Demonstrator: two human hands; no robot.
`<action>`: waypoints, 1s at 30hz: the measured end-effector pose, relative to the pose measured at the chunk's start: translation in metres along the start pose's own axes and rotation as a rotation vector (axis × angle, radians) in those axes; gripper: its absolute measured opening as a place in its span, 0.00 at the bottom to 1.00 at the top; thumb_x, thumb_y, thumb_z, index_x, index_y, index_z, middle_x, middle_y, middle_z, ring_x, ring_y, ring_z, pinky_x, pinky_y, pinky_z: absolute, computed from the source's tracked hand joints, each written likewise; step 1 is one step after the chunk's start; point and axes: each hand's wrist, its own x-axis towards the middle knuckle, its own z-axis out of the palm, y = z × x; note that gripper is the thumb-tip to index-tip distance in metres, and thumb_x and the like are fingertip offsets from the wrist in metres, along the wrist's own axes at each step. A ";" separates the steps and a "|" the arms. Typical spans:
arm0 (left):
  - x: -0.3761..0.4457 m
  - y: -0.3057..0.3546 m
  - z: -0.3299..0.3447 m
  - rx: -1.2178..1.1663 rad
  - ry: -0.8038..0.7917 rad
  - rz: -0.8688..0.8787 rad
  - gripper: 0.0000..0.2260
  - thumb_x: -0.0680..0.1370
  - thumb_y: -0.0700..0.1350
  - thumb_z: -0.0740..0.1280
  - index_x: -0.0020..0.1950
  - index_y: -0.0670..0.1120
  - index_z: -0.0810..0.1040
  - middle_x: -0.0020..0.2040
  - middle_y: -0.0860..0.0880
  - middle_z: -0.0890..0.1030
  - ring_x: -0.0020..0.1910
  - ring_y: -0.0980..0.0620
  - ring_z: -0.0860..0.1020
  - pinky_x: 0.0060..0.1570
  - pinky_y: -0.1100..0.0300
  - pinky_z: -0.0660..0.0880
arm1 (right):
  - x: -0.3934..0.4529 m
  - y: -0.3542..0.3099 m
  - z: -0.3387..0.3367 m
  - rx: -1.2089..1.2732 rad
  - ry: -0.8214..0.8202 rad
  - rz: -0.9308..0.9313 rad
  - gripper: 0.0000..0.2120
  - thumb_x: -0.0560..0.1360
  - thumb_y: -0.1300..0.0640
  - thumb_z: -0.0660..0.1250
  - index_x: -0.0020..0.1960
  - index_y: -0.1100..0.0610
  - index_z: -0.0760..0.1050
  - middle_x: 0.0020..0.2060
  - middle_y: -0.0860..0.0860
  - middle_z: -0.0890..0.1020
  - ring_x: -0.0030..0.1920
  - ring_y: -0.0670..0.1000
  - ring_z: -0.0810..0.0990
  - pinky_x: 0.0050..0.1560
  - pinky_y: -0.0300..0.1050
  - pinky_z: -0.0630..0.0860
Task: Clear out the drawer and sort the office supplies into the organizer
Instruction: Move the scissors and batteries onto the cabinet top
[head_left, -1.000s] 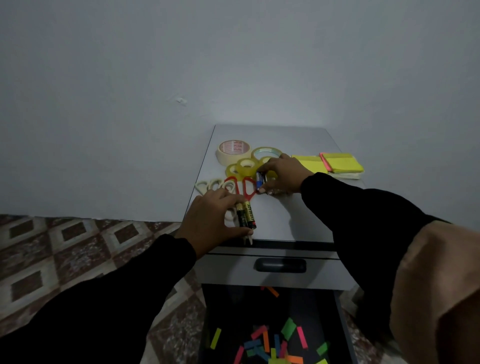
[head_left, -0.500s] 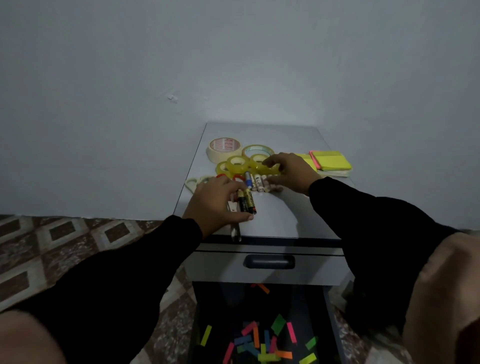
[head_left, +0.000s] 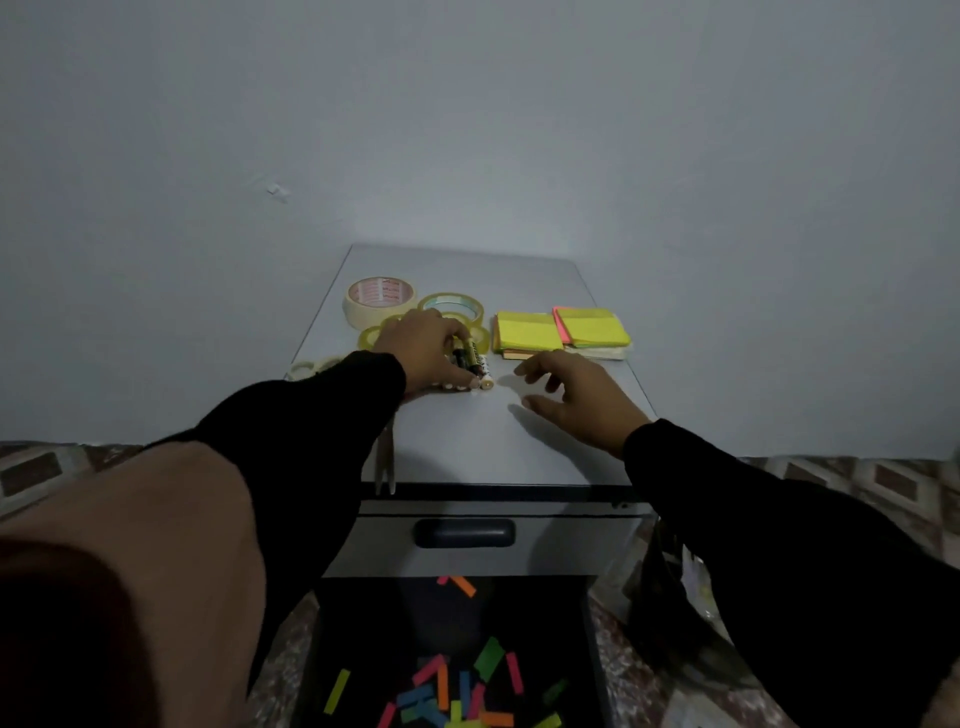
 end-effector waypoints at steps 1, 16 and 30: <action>0.002 0.000 0.000 0.003 -0.031 -0.009 0.29 0.66 0.60 0.74 0.63 0.50 0.75 0.58 0.46 0.77 0.57 0.45 0.75 0.55 0.55 0.71 | -0.002 0.002 0.000 -0.003 0.000 0.000 0.14 0.74 0.61 0.68 0.59 0.59 0.75 0.53 0.54 0.78 0.45 0.46 0.69 0.39 0.23 0.65; 0.010 0.005 0.005 -0.018 -0.115 -0.068 0.29 0.68 0.58 0.73 0.66 0.51 0.74 0.62 0.46 0.75 0.61 0.44 0.73 0.63 0.50 0.68 | -0.006 0.015 0.004 0.028 -0.006 0.066 0.17 0.73 0.59 0.69 0.62 0.57 0.73 0.54 0.54 0.77 0.47 0.49 0.73 0.44 0.36 0.66; -0.020 0.005 -0.002 -0.088 0.032 -0.070 0.30 0.67 0.59 0.74 0.66 0.52 0.74 0.62 0.47 0.75 0.63 0.46 0.72 0.60 0.52 0.69 | -0.004 0.011 0.000 0.071 0.005 0.169 0.21 0.72 0.61 0.69 0.63 0.59 0.71 0.57 0.56 0.76 0.49 0.50 0.73 0.44 0.34 0.65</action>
